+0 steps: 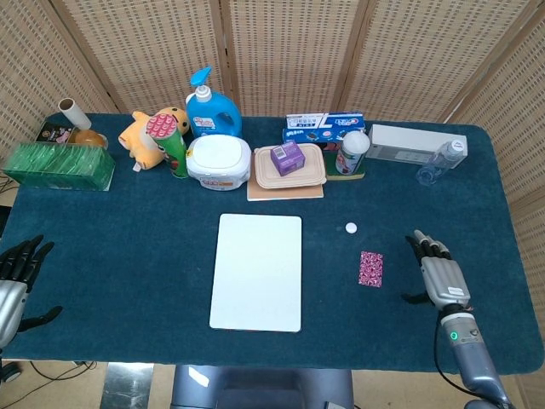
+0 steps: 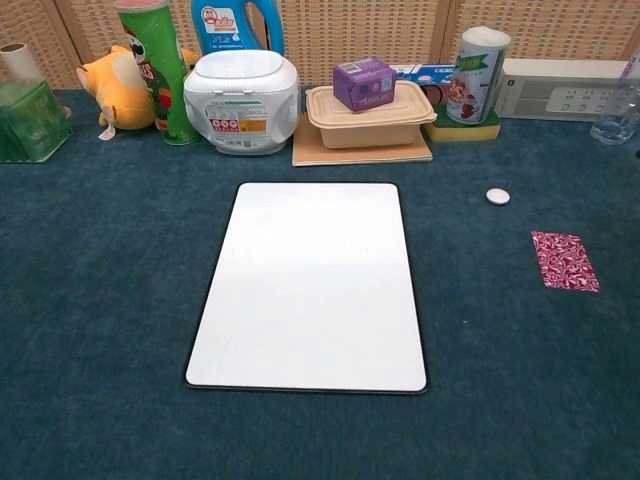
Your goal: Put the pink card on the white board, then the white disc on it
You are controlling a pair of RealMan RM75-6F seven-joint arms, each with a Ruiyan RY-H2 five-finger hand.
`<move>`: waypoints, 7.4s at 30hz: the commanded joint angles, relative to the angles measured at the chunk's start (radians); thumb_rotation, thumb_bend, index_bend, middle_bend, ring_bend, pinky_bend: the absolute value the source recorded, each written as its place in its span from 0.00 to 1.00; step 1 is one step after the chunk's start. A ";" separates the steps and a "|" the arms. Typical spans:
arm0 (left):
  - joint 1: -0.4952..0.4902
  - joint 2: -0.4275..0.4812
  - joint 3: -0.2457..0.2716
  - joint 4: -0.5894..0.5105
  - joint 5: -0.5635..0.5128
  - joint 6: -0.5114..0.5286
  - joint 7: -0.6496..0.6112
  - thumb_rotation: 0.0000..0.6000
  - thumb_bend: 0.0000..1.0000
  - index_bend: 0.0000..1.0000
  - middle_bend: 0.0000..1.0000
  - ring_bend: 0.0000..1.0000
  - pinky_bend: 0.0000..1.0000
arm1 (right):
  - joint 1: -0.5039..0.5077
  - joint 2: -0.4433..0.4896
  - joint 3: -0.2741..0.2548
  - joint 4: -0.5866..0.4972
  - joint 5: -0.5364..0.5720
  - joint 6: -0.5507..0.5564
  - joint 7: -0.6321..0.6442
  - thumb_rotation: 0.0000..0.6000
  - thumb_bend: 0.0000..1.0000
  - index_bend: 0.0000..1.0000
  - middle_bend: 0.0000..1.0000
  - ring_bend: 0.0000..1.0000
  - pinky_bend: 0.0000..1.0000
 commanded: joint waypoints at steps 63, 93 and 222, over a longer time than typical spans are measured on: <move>-0.005 0.014 -0.004 0.004 -0.013 -0.010 -0.039 1.00 0.08 0.00 0.00 0.00 0.07 | 0.278 -0.189 -0.045 0.135 0.432 -0.100 -0.134 1.00 0.33 0.33 0.00 0.00 0.00; -0.005 0.028 -0.006 0.008 -0.012 -0.005 -0.076 1.00 0.08 0.00 0.00 0.00 0.07 | 0.482 -0.315 0.056 0.012 0.467 -0.008 -0.319 1.00 0.33 0.33 0.00 0.00 0.00; -0.014 0.022 -0.005 -0.014 -0.031 -0.036 -0.035 1.00 0.08 0.00 0.00 0.00 0.07 | 0.477 -0.401 0.063 0.679 0.199 -0.319 0.111 1.00 0.35 0.50 0.09 0.00 0.16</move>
